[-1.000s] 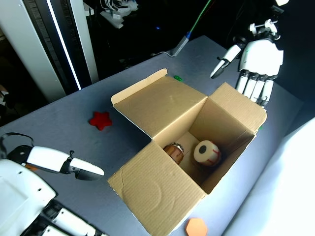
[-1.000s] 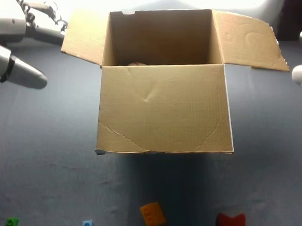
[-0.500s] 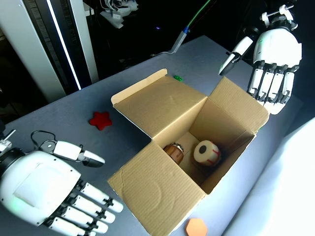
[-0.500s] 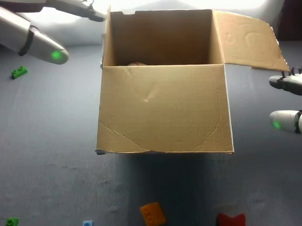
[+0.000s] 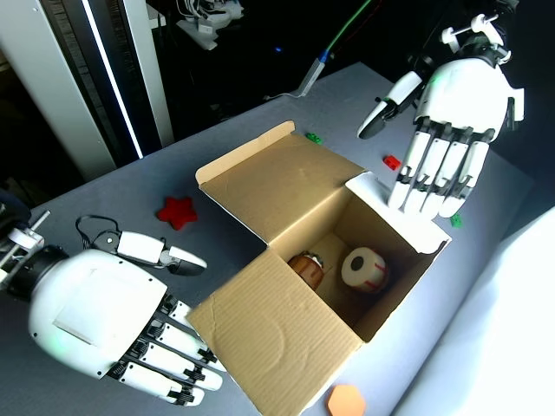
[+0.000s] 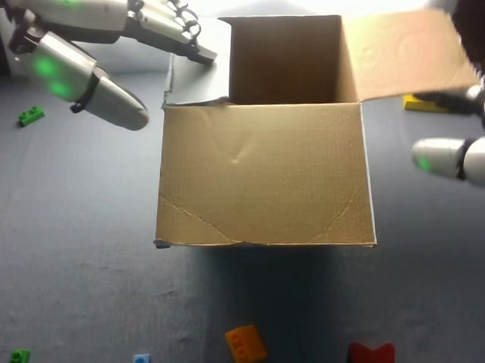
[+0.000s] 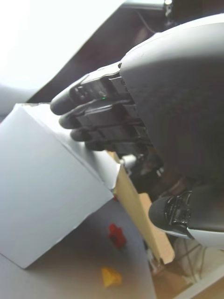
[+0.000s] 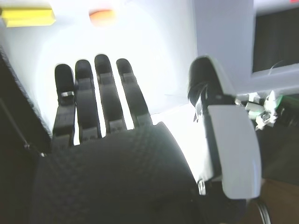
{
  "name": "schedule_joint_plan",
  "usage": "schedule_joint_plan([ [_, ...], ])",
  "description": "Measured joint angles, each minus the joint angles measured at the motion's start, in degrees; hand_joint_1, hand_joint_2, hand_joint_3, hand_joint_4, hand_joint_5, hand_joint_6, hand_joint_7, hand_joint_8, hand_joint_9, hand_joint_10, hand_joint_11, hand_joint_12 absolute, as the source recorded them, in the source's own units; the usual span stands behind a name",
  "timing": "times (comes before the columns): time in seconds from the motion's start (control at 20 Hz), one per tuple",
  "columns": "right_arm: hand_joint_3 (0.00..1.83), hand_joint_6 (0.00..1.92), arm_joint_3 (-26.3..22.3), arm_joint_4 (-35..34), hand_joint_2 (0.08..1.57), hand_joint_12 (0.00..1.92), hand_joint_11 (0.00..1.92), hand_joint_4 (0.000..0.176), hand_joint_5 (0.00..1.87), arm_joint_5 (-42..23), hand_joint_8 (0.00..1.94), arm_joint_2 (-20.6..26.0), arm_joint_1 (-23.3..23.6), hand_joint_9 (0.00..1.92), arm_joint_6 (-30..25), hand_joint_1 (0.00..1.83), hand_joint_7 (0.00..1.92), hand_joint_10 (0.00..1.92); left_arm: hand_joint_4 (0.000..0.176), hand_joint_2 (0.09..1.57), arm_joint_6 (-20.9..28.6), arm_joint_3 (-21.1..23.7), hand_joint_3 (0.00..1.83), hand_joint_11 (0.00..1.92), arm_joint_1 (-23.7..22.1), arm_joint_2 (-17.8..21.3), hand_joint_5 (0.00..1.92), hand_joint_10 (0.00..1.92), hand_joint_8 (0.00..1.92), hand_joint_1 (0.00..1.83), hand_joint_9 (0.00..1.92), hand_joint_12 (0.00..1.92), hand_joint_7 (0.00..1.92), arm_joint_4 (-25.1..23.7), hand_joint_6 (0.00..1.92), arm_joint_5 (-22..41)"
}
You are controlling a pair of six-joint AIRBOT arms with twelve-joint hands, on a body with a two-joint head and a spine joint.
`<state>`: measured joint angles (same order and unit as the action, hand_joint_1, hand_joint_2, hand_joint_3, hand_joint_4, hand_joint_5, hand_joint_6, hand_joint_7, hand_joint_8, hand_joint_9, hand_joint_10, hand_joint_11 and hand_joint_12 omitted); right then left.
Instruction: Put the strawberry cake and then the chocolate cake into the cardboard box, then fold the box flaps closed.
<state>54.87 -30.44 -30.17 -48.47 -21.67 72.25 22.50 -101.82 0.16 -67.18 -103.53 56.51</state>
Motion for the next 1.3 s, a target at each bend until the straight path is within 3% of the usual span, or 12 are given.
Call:
schedule_joint_plan([
  [0.35,0.0,0.0,-4.8,-0.1,1.25,0.89,0.0,0.0,0.21,1.5,0.0,3.4,7.8,0.27,0.0,0.0,0.26,0.0,0.0,1.17,-1.2,0.4,0.0,0.0,3.0,-1.2,0.25,0.01,0.0,0.0,0.33,0.95,0.34,-1.3,0.0,0.0],
  [0.6,0.0,0.0,-6.6,1.1,1.25,1.0,0.0,0.0,0.21,2.4,0.01,3.3,9.4,0.31,-0.1,0.0,0.29,0.02,0.0,1.17,-1.7,0.5,0.0,0.0,4.6,-1.2,0.25,0.0,0.0,0.0,0.33,0.95,0.33,-0.4,0.0,-0.3],
  [0.7,0.0,0.01,-7.3,1.0,1.24,0.95,0.0,0.0,0.23,2.6,0.01,2.7,9.4,0.31,-0.1,0.0,0.31,0.01,0.0,1.18,-1.6,0.6,0.0,0.0,4.7,-1.2,0.25,0.0,0.0,0.0,0.33,0.95,0.33,-0.4,0.0,-0.3],
  [0.95,0.0,0.0,-7.7,1.1,1.23,0.99,0.0,0.0,0.22,2.8,0.0,-0.1,9.4,0.32,1.1,0.0,0.32,0.01,0.0,1.17,-0.2,-0.3,0.0,0.0,2.8,-1.2,0.25,0.0,0.0,0.0,0.32,0.95,0.32,-1.0,0.0,0.6],
  [1.3,0.0,0.01,-7.7,1.1,1.24,0.96,0.0,0.0,0.23,2.7,0.01,-0.6,9.2,0.32,1.2,0.0,0.32,0.01,0.0,1.16,0.7,-1.7,0.0,0.0,-1.6,0.9,0.24,0.0,0.0,0.0,0.31,0.94,0.31,-2.3,0.0,0.3],
])
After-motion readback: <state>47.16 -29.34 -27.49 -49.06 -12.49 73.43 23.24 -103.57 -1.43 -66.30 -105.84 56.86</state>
